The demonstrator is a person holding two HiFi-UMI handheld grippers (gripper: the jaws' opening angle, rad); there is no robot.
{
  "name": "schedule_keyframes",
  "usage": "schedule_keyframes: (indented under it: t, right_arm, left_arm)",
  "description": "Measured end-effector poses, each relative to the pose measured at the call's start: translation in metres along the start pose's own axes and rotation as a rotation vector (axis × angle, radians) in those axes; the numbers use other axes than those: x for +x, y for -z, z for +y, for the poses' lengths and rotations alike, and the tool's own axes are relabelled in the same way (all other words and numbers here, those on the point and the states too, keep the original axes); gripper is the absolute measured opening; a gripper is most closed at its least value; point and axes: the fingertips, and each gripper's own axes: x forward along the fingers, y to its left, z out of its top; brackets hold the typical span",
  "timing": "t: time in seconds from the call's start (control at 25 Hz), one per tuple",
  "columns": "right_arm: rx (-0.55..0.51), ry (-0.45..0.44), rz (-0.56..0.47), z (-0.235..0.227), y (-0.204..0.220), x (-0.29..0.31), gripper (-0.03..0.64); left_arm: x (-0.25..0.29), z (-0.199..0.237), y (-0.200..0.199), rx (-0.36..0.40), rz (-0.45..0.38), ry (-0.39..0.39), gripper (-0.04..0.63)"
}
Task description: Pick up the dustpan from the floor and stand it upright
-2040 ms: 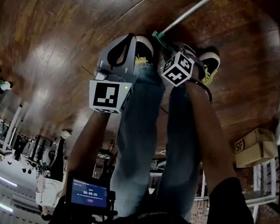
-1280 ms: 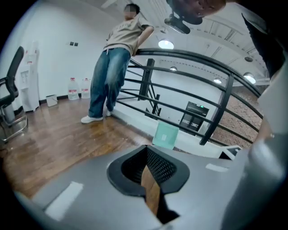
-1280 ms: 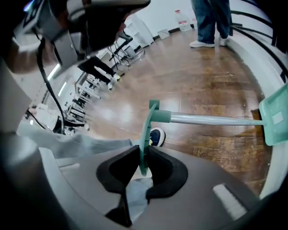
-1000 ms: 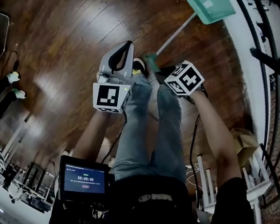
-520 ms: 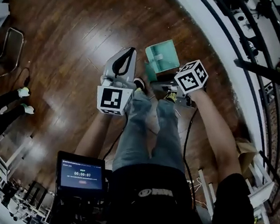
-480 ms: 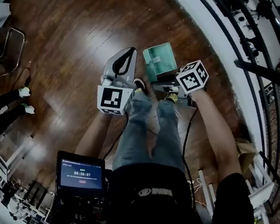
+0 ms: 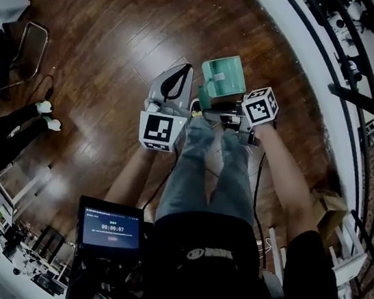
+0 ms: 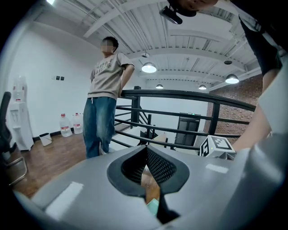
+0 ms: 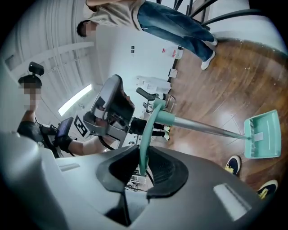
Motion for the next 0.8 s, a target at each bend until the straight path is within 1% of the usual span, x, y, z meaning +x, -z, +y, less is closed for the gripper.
schedule_keyframes:
  t: [0.16,0.24,0.32,0.44,0.52,0.56,0.72,0.8]
  right_arm:
    - [0.017,0.028,-0.012,-0.006,-0.008,0.005,0.095]
    - [0.023,0.043,-0.03,-0.006,-0.016,0.001,0.144]
    - [-0.005,0.074,-0.056,-0.001,-0.028,-0.003,0.146]
    - [-0.079,0.124,-0.124,0.017,-0.053,-0.012,0.144]
    - [-0.177,0.167,-0.171,0.04,-0.073,-0.019,0.141]
    - [-0.25,0.199,-0.185,0.053,-0.084,-0.022,0.141]
    - [-0.634,0.367,-0.184,0.108,-0.122,-0.034,0.141]
    - [-0.809,0.455,-0.175,0.125,-0.131,-0.044,0.141]
  left_arm:
    - [-0.005,0.006,0.002,-0.012,0.005,-0.016,0.02]
    - [-0.008,0.009,-0.004,-0.014,-0.005,-0.017,0.02]
    - [-0.014,0.015,-0.013,-0.012,-0.017,-0.018,0.02]
    - [-0.026,0.026,-0.027,-0.01,-0.033,-0.024,0.02]
    - [-0.035,0.03,-0.04,-0.008,-0.045,-0.028,0.02]
    - [-0.04,0.032,-0.047,-0.003,-0.051,-0.035,0.02]
    - [-0.054,0.031,-0.077,0.021,-0.086,-0.09,0.02]
    - [-0.054,0.023,-0.09,0.012,-0.101,-0.098,0.02]
